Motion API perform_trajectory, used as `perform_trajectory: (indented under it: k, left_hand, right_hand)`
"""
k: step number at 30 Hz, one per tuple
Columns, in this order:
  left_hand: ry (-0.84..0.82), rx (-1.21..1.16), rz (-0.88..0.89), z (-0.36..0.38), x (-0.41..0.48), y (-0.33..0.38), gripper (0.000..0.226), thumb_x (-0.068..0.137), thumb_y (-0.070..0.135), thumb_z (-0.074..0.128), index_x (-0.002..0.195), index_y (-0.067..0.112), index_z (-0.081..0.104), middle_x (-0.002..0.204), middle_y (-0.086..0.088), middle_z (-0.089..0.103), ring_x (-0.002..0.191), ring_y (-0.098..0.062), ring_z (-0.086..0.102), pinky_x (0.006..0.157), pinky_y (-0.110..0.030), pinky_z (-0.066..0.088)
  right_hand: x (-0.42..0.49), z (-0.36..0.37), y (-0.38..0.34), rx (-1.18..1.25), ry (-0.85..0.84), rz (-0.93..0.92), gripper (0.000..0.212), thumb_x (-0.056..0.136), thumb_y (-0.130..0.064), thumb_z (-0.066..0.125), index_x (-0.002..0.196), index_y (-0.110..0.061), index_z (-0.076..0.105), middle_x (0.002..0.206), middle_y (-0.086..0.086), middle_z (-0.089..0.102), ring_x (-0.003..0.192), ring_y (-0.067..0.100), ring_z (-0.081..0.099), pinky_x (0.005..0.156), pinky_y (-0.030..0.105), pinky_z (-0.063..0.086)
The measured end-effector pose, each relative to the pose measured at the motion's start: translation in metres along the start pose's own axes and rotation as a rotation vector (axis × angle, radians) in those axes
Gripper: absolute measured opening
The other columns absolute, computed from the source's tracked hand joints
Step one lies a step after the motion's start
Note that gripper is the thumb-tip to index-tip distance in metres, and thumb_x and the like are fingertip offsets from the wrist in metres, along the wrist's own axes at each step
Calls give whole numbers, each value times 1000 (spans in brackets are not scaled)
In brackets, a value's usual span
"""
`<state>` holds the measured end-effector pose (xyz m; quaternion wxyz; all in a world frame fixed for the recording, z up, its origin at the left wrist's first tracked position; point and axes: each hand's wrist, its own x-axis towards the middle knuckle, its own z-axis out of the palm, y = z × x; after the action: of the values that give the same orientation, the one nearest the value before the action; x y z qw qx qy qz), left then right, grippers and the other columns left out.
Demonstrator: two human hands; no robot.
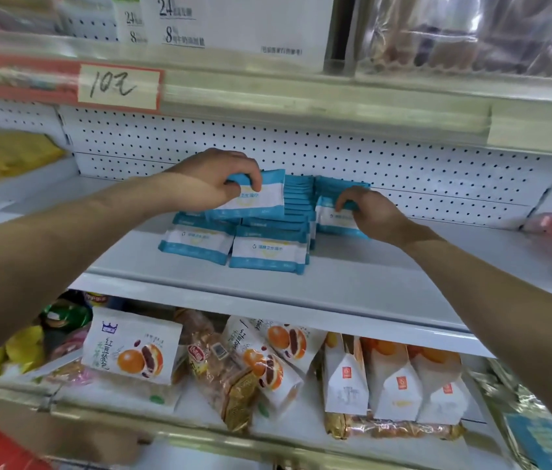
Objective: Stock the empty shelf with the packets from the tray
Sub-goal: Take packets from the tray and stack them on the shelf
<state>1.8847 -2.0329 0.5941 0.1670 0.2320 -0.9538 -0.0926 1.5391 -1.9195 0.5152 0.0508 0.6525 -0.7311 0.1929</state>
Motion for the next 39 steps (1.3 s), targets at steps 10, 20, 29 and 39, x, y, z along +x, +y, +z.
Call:
perform_trajectory:
  k: [10,20,29,39]
  left_hand:
    - [-5,-68,33,10,20,11,38,97,7,52,105,42,65,112,27,59,89,1,55,78,-30,42]
    - [-20,-124,163,26,66,46,38,93,2,52,108,34,67,119,18,63,91,3,58,82,-30,46]
    - [-90,-153,227,72,125,75,41,91,-2,54,107,33,70,111,20,62,108,-5,57,96,-28,45]
    - [-155,-166,218,148,160,78,41,89,-5,59,102,32,70,114,12,64,109,-12,60,98,-40,50]
  right_hand:
    - [3,22,19,-113,100,-150,33,88,-5,66,116,-22,68,126,0,57,119,28,47,97,42,36]
    - [-4,12,37,-66,127,-133,32,86,-7,66,114,-23,67,128,-1,56,118,25,49,101,45,39]
    - [-37,-15,74,-98,204,-21,29,88,-6,63,110,-25,69,120,-1,62,111,26,57,98,49,46]
    - [-75,-42,111,-131,285,57,26,91,-8,62,108,-27,67,115,-3,63,104,24,56,92,48,46]
